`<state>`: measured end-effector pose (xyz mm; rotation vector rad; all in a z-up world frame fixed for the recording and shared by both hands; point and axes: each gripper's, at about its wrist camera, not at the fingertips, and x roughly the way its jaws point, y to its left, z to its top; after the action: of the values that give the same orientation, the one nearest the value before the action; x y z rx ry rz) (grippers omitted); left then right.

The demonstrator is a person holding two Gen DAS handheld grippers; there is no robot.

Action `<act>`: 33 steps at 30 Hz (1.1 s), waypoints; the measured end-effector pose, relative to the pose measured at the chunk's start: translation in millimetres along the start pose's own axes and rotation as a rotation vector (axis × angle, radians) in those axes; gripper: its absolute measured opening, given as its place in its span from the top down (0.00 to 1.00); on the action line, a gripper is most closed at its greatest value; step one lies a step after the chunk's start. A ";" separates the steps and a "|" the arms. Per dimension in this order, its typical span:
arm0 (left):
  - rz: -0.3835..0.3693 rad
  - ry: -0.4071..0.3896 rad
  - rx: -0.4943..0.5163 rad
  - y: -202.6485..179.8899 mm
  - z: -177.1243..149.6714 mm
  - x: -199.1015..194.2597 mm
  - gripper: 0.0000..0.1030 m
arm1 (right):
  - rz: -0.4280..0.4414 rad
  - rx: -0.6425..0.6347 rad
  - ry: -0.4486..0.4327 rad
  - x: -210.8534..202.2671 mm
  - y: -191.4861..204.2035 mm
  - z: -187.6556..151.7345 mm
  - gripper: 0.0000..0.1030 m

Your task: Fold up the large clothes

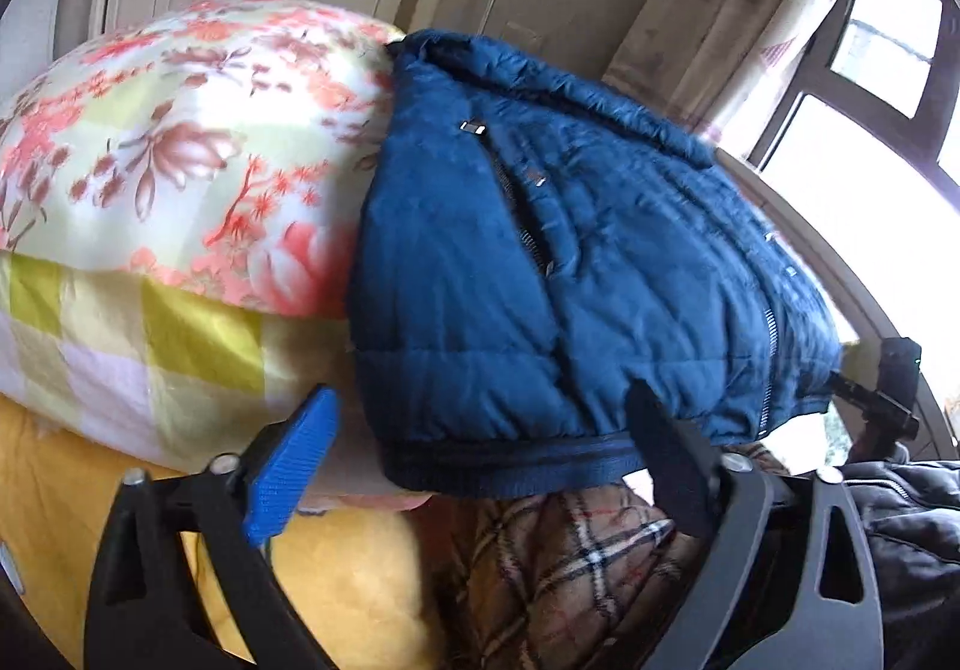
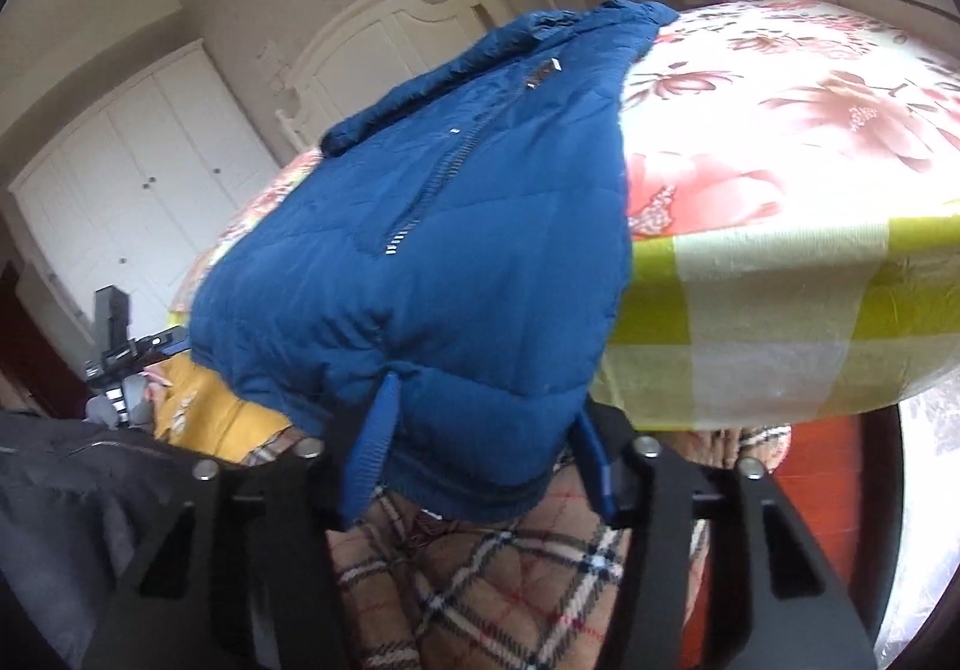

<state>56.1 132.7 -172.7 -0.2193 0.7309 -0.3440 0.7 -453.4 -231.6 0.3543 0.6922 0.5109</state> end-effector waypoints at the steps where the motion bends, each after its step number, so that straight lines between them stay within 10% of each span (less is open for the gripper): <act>1: 0.008 0.000 0.002 -0.4 1.6 -0.3 0.19 | 0.005 0.000 -0.002 -2.7 0.5 0.8 0.51; 10: -0.107 0.098 -0.109 21.6 3.9 25.8 0.19 | -0.008 0.014 0.003 5.4 -1.7 3.6 0.46; 16: -0.160 0.075 -0.070 9.5 3.6 16.8 0.53 | 0.050 0.036 0.020 15.3 -9.0 3.4 0.39; 19: -0.171 0.068 -0.084 14.9 2.4 14.4 0.54 | 0.132 0.009 0.040 14.5 -0.6 2.1 0.63; 23: -0.160 0.072 -0.164 24.3 2.0 26.9 0.30 | 0.133 0.015 0.026 13.3 -0.8 2.9 0.61; 26: -0.189 0.071 -0.222 31.3 3.3 31.1 0.30 | 0.128 0.037 0.014 17.1 -2.4 2.0 0.54; 33: -0.135 -0.041 -0.188 11.9 -4.0 -1.6 0.83 | 0.054 -0.077 -0.067 -3.5 22.3 -1.8 0.81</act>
<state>55.0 144.0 -178.4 -0.4533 0.7095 -0.3982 -10.1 -436.9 -220.6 0.3171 0.5982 0.5730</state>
